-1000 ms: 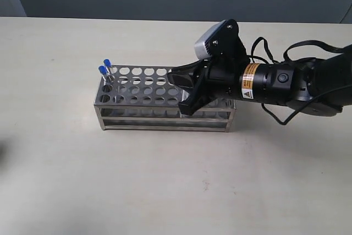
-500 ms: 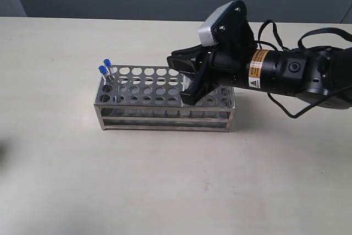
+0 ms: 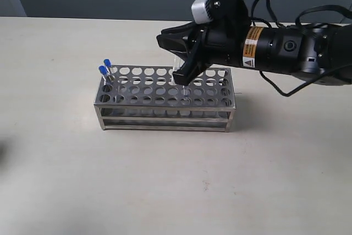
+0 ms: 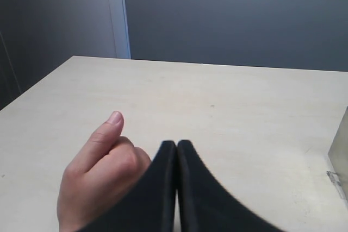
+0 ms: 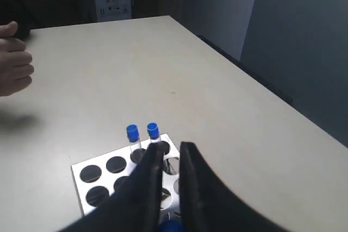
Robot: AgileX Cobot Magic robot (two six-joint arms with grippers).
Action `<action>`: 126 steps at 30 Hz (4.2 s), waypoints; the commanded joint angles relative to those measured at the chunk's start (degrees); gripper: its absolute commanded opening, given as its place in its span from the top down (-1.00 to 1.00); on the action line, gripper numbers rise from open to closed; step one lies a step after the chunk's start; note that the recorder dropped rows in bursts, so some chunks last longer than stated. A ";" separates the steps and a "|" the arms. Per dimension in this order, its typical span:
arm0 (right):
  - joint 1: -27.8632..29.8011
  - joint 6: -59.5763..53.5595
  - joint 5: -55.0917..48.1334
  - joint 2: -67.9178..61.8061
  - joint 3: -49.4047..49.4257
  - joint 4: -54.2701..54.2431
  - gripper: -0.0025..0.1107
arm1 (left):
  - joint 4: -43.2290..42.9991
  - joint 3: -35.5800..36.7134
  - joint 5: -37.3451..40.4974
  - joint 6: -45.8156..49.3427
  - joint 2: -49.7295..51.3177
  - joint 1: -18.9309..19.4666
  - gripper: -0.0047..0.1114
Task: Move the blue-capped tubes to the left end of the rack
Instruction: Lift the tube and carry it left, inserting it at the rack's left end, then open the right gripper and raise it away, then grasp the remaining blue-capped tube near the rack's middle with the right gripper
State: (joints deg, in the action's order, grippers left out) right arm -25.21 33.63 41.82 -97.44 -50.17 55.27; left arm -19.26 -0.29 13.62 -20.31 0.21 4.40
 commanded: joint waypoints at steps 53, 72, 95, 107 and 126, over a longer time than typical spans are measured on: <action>-12.09 11.19 0.55 -23.32 -26.28 8.50 0.97 | 0.11 0.19 0.11 -0.13 -0.21 -0.53 0.91; -14.25 11.20 -0.82 -26.89 -28.94 10.04 0.97 | 0.11 0.19 0.11 -0.13 -0.21 -0.53 0.91; -14.14 17.02 -13.64 -17.62 -28.94 22.31 0.12 | 0.11 0.19 0.11 -0.13 -0.21 -0.53 0.91; 4.31 21.90 -5.04 -3.86 -10.40 19.99 0.12 | 0.22 0.19 0.11 -0.13 -0.21 -0.53 0.91; 5.21 0.94 0.64 -14.12 -0.97 -1.73 0.12 | 0.22 0.19 0.11 -0.13 -0.21 -0.53 0.91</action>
State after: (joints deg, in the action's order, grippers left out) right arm -20.36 34.89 41.38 -111.07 -51.40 53.85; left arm -19.26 -0.29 13.62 -20.31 0.21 4.40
